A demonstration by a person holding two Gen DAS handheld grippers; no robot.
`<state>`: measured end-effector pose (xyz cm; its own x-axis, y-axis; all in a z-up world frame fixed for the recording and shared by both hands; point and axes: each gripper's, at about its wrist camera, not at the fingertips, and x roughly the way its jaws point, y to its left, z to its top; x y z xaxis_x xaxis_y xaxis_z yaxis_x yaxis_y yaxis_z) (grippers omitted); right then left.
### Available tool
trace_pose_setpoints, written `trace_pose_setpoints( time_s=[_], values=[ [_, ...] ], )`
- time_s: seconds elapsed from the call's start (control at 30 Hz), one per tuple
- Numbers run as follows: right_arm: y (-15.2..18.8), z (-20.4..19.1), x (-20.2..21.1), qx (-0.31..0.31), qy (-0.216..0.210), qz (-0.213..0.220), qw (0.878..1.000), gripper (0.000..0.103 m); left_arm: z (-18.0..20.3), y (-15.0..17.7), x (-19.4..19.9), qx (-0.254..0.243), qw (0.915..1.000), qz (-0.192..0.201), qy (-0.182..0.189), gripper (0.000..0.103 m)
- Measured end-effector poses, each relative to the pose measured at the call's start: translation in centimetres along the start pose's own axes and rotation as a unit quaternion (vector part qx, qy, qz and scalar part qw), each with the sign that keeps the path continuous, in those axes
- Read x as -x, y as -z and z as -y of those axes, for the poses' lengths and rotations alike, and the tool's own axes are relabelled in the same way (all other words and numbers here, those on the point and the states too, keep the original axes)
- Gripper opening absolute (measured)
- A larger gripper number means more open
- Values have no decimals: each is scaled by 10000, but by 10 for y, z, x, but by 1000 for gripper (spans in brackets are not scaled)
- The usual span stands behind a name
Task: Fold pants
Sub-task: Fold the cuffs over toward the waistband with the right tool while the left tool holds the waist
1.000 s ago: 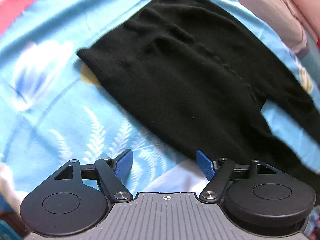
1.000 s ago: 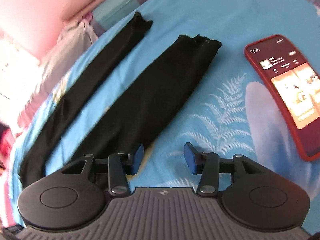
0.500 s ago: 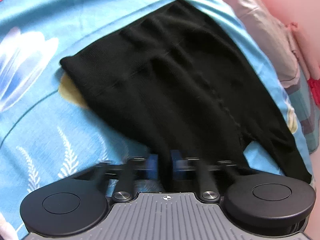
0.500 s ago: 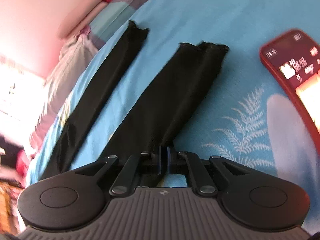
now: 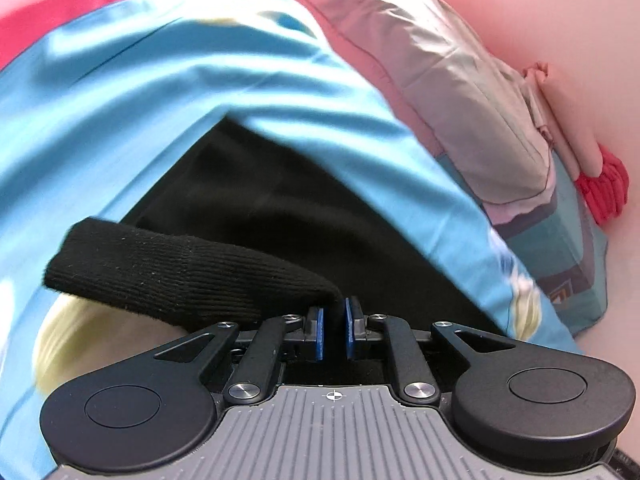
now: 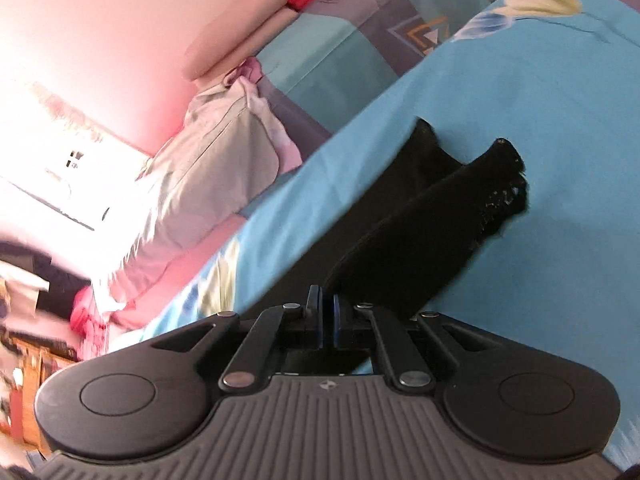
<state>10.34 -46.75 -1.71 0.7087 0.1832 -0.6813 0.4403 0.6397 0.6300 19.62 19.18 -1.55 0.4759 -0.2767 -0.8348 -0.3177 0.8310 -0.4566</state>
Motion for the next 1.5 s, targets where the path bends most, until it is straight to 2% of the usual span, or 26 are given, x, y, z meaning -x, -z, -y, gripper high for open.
trace_pose_setpoints(
  time_s=[0.13, 0.17, 0.23, 0.27, 0.33, 0.37, 0.47, 0.5, 0.57, 0.6, 0.7, 0.73, 0.8, 0.87, 0.97, 1.0, 1.03, 1.1, 1.13, 1.2, 1.23, 1.27, 1.37, 1.43, 1.5],
  values=[
    [-36, -4, -68, -367, 238, -50, 9990, 8, 19, -47, -46, -133, 9995, -208, -192, 73],
    [-43, -1, -87, -471, 300, -101, 9984, 11, 25, -59, -58, -167, 9990, -303, -270, 87],
    [-51, 9, -111, -796, 217, -89, 9966, 33, 28, -72, -70, -146, 9975, -438, -538, 93],
    [-52, 13, -115, -937, 161, -13, 9955, 39, 28, -76, -68, -158, 9979, -371, -515, 96],
    [-49, 19, -107, -932, -190, 276, 9951, 54, 30, -77, -52, -261, 9988, -46, -418, 103],
    [-47, 21, -98, -779, -246, 465, 9956, 54, 29, -76, -39, -316, 9982, 240, -454, 103],
    [-37, 31, -64, -340, 202, 1148, 9926, 59, 26, -63, -9, -408, 9872, 1204, -962, 103],
    [-30, 38, -52, -306, 479, 1330, 9895, 59, 27, -57, -8, -487, 9840, 1284, -1134, 103],
    [-14, 51, -36, -343, 983, 1522, 9829, 59, 29, -40, -14, -667, 9801, 1172, -1455, 103],
    [-6, 58, -32, -415, 1068, 1501, 9820, 59, 30, -31, -20, -722, 9790, 1090, -1562, 103],
    [19, 74, -38, -563, 987, 1137, 9870, 59, 27, 2, -28, -652, 9825, 762, -1568, 103],
    [23, 76, -44, -530, 965, 1032, 9885, 62, 27, 11, -32, -610, 9839, 653, -1548, 103],
    [23, 70, -53, -276, 885, 1180, 9887, 72, 33, 32, -38, -589, 9861, 425, -1496, 103],
    [18, 65, -63, -63, 707, 1251, 9896, 72, 36, 44, -41, -605, 9863, 287, -1509, 103],
    [9, 60, -80, 312, 661, 1422, 9871, 70, 43, 60, -43, -648, 9865, 140, -1501, 103],
    [6, 60, -82, 332, 670, 1426, 9869, 49, 45, 64, -43, -658, 9859, 116, -1533, 103],
    [0, 59, -84, 282, 745, 1364, 9875, 19, 46, 67, -42, -671, 9854, 90, -1562, 103],
    [-9, 58, -79, -25, 283, 975, 9948, 18, 50, 72, -36, -704, 9848, 83, -1586, 103],
    [-12, 54, -68, -5, 99, 959, 9953, 18, 51, 75, -33, -731, 9838, 84, -1635, 103],
    [-17, 43, -34, 487, -179, 1228, 9911, 18, 54, 77, -27, -779, 9826, 120, -1681, 103],
    [-21, 49, -26, 535, -190, 1313, 9897, 18, 54, 80, -24, -799, 9818, 137, -1715, 103],
    [-26, 63, -23, 364, -90, 1281, 9911, 18, 54, 81, -23, -802, 9811, 134, -1758, 103],
    [-33, 110, -41, -349, 845, 863, 9921, 18, 54, 86, -15, -738, 9799, 112, -1849, 103],
    [-34, 126, -35, -647, 441, 966, 9922, 24, 52, 92, -7, -736, 9790, 134, -1895, 103],
    [-31, 130, -22, -792, 629, 1214, 9874, 35, 51, 98, 3, -809, 9763, 203, -1996, 103]
  ],
)
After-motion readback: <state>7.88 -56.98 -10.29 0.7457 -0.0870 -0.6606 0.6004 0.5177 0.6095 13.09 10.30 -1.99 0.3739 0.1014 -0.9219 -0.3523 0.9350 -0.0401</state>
